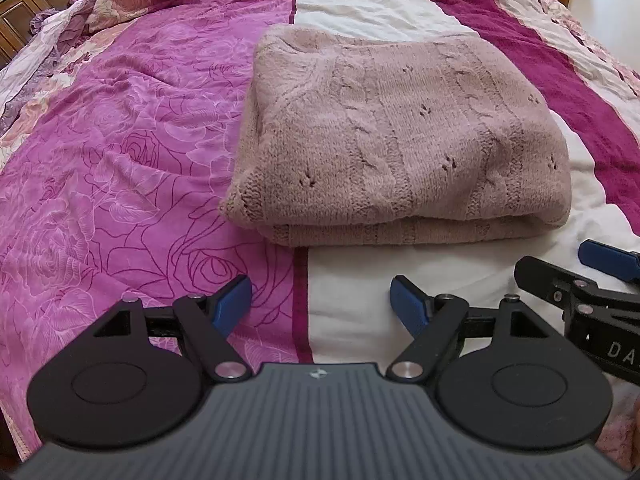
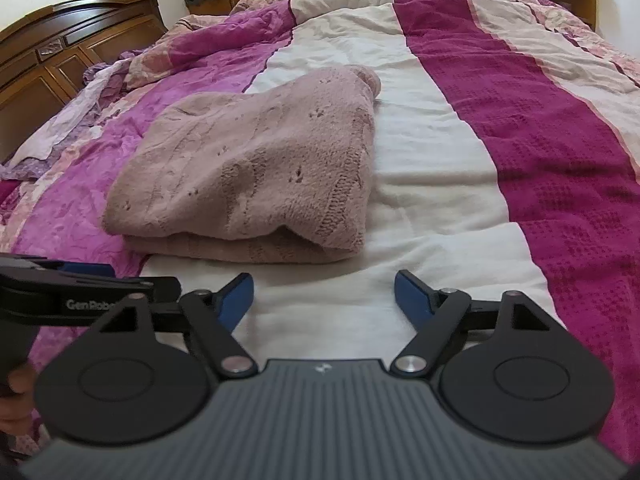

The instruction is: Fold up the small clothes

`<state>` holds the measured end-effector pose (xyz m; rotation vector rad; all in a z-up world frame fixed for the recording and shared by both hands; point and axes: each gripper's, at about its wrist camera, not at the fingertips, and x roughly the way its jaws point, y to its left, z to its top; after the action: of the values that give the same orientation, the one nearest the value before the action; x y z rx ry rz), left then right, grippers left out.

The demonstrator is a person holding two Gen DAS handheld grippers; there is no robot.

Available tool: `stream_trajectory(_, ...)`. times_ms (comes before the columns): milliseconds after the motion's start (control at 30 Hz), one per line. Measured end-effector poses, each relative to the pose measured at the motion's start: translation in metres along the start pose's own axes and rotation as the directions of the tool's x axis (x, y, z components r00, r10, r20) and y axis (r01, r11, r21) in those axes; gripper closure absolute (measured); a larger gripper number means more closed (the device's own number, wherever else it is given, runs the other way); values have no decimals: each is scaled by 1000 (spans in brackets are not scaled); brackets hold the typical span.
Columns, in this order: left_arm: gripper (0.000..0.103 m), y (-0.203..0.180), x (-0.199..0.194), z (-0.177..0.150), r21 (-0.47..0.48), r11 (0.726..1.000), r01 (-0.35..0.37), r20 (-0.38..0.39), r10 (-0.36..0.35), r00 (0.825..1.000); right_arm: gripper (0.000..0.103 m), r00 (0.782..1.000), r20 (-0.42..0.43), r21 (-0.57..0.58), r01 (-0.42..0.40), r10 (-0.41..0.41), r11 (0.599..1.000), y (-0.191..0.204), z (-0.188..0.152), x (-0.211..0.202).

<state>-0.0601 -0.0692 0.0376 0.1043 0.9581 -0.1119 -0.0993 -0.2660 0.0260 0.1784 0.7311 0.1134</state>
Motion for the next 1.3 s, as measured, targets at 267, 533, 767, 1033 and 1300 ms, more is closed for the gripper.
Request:
stream_trajectory(267, 21, 1, 0, -1, -12, 1000, -3, 1, 3, 1000, 22, 1000, 0, -2, 0, 0, 1000, 0, 0, 0)
stream_trajectory(533, 21, -1, -1, -2, -6, 1000, -8, 1, 8, 1000, 22, 1000, 0, -2, 0, 0, 1000, 1, 0, 0)
stream_trajectory(767, 21, -1, -1, -2, -5, 1000, -8, 2, 8, 1000, 22, 1000, 0, -2, 1, -1, 1000, 0, 0, 0)
stream_trajectory(1033, 21, -1, -1, -2, -5, 1000, -8, 2, 8, 1000, 22, 1000, 0, -3, 1, -1, 1000, 1, 0, 0)
stream_trajectory(1300, 21, -1, -1, -2, -2, 1000, -9, 2, 9, 1000, 22, 1000, 0, -4, 2, -2, 1000, 1, 0, 0)
